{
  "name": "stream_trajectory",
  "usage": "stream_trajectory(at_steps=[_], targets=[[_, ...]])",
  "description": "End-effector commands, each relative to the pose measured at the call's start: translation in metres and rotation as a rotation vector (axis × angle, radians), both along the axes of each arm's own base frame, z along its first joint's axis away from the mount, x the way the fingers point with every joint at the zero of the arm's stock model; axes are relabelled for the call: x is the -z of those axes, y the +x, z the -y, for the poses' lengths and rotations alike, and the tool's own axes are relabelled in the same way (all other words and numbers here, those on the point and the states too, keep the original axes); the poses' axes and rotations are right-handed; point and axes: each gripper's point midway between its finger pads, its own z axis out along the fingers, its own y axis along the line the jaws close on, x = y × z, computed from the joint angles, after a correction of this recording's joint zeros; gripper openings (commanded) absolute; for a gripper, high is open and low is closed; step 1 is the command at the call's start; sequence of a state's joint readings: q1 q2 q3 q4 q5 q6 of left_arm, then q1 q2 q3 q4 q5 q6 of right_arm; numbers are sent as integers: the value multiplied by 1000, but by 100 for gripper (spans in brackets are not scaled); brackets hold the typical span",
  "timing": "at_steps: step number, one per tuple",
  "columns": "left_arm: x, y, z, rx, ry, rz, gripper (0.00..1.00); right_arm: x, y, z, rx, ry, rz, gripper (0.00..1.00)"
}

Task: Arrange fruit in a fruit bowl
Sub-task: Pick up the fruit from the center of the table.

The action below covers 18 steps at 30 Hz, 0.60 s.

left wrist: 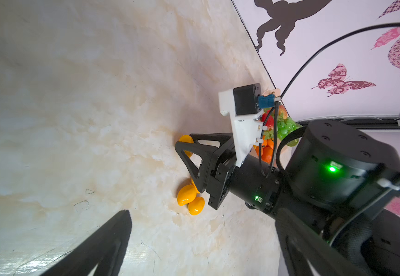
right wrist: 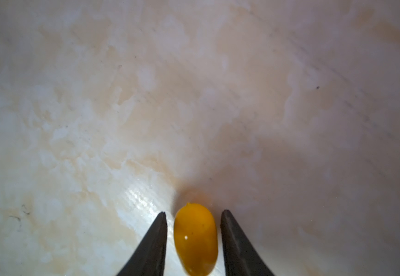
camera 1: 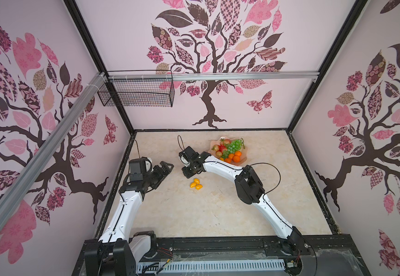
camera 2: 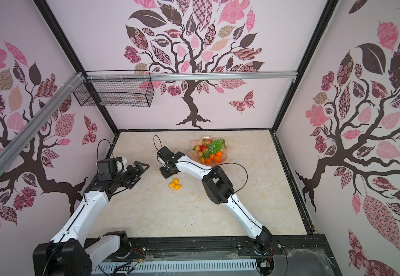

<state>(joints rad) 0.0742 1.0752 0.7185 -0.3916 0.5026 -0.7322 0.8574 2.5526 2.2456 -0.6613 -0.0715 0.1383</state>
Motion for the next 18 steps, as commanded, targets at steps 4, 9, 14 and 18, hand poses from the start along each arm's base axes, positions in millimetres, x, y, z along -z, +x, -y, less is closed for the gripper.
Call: stream_trajectory(at_steps=[4,9,14,18], targets=[[4,-4,0,12,3,-1,98,32,-10,7,-14,-79,-45,37],[4,-5,0,10,2,-1,98,30,-10,7,-10,-79,-44,32],[5,-5,0,11,2,-1,98,23,-9,6,-5,-68,-35,29],[3,-4,1,21,4,8,98,10,-7,4,-4,-45,-26,27]])
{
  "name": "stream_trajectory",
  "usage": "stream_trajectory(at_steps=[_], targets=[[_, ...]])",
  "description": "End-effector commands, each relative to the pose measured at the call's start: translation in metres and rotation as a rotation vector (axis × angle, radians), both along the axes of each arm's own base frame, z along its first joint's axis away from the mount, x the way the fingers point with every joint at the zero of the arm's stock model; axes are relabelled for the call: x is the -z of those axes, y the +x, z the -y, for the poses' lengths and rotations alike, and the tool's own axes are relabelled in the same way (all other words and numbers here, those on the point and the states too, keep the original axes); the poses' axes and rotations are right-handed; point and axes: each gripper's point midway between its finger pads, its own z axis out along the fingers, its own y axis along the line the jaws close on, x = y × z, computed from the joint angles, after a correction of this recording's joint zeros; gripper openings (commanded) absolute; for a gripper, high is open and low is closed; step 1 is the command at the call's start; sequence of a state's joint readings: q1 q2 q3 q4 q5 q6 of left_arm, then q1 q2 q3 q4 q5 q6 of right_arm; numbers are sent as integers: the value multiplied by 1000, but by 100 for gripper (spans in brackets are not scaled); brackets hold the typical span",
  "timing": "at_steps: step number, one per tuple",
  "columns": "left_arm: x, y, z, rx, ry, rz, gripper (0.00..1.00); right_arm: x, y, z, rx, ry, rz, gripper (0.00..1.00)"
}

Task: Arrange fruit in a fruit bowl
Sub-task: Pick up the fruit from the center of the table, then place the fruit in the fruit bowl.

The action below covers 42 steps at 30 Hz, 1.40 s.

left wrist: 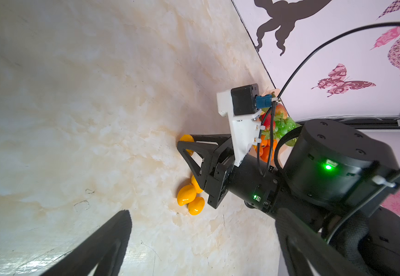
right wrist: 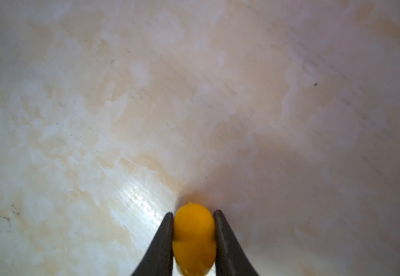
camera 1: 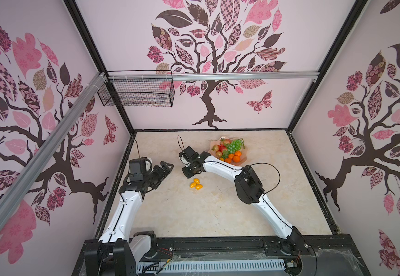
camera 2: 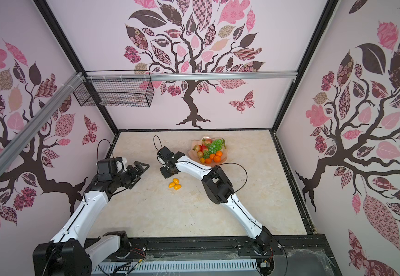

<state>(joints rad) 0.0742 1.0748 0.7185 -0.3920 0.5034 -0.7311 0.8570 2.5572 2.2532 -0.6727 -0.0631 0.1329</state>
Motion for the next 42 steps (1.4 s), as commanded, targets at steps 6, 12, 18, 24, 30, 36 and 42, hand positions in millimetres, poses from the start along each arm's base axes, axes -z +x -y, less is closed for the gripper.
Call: stream_trajectory(at_steps=[6,12,18,24,30,36,42], targets=[[-2,-3,5,47,-2,18,98,-20,-6,-1,0,10,-3,26],[-7,0,11,66,1,39,98,-65,1,5,24,79,42,26],[-12,6,40,143,33,61,98,-94,8,33,79,134,61,25],[-15,18,66,191,22,73,98,-109,18,81,171,180,57,25],[-17,28,96,255,33,80,98,-112,30,136,263,171,74,24],[-20,37,129,311,46,94,98,-109,41,181,347,166,77,25],[-21,49,158,355,54,111,98,-104,53,210,408,160,74,24]])
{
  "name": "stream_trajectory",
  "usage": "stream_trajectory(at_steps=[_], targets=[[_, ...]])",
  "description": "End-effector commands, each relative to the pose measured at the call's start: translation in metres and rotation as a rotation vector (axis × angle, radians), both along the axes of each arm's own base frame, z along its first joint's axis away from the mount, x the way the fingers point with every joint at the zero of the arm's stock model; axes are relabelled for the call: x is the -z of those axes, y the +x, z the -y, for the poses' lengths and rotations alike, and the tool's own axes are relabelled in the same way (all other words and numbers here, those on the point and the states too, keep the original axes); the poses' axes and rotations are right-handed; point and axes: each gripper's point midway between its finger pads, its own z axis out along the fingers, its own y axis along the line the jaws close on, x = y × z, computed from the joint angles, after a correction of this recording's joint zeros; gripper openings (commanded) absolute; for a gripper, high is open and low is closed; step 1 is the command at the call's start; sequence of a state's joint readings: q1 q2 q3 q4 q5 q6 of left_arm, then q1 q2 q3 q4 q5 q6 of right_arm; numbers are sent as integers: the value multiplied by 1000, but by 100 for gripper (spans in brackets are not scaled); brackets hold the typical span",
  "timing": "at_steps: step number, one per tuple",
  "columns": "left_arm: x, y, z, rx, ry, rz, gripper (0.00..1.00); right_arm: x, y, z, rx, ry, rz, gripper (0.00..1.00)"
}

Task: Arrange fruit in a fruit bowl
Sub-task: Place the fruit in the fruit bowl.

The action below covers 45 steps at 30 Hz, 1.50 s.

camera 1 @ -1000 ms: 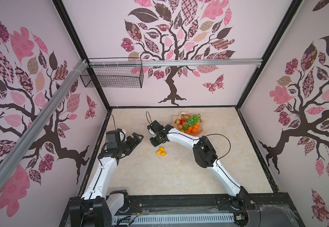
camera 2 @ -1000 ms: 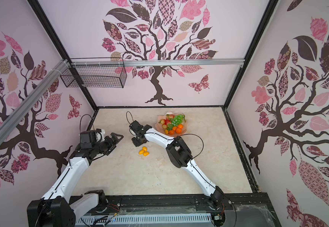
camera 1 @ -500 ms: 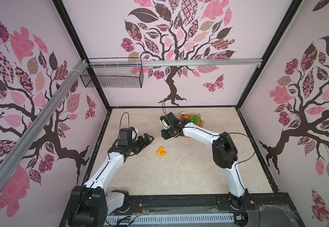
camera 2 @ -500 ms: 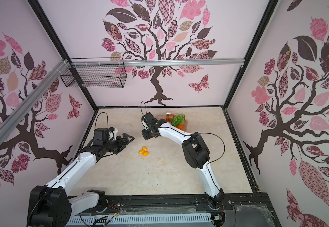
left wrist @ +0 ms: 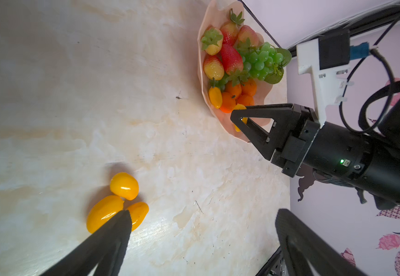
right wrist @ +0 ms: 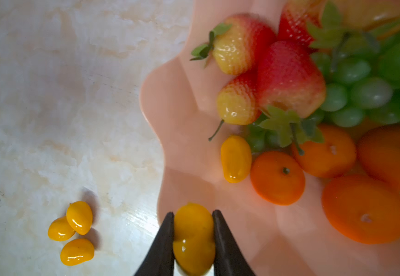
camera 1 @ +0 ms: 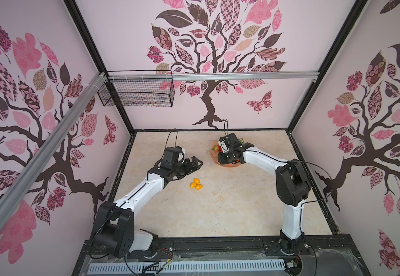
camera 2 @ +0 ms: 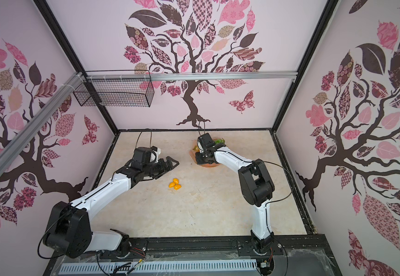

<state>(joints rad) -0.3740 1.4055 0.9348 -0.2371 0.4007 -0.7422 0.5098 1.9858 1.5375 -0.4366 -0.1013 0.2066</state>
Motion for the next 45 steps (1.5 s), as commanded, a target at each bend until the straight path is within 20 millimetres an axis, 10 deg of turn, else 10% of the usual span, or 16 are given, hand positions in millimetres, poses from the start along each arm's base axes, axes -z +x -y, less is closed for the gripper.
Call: stream_trajectory(at_steps=[1,45], targets=[[-20,19,14,-4,-14,66,98,-30,9,8,29,40,58,24],[-4,49,36,16,1,42,98,37,36,-9,13,10,-110,32]])
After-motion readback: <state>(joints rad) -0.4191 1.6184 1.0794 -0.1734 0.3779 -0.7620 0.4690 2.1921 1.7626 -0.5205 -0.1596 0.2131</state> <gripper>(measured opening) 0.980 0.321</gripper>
